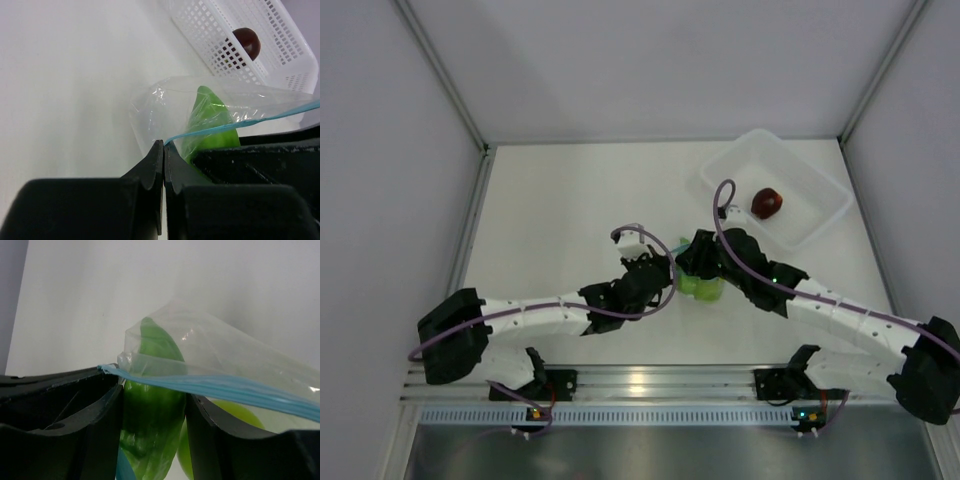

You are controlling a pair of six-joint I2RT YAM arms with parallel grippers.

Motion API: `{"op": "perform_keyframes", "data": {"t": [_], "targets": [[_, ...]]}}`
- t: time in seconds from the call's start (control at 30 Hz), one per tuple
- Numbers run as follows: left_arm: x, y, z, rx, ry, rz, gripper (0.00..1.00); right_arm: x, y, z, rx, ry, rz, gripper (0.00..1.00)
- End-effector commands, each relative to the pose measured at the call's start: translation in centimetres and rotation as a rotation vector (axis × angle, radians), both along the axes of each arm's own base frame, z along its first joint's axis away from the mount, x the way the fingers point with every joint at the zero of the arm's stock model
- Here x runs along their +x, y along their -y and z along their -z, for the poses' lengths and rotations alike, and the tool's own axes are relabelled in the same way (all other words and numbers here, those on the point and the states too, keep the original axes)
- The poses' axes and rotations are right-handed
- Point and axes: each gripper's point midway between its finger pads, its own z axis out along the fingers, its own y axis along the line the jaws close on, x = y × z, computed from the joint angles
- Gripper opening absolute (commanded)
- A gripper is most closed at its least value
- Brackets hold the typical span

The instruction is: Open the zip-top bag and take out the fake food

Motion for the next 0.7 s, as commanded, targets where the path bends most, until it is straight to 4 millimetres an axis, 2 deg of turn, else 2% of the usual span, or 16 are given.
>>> {"op": "perform_keyframes", "data": {"t": [0.0,0.13,0.27,0.5,0.67], "targets": [[1.7,-4.5,2.7,0.207,-0.016,-0.183,0.00,-0.5,-1.0,-3.6,0.054,0.128,-0.098,0.00],[2.2,-5.1,2.3,0.232,-0.020,-0.213,0.00,-1.3,-1.5,-3.0,0.012,0.142,-0.196,0.00],[3.6,-6.1,2.2,0.230,-0.044,-0.235,0.00,-2.1,-2.1,-2.2,-0.031,0.145,-0.294,0.00],[5.6,-7.9,1.4,0.221,-0.059,-0.263,0.00,-3.8,-3.4,-1.9,-0.045,0.198,-0.479,0.00],[6.9,-9.1,1.4,0.207,-0.084,-0.271,0.00,-4.8,-4.3,-2.6,-0.027,0.265,-0.588,0.00]]}}
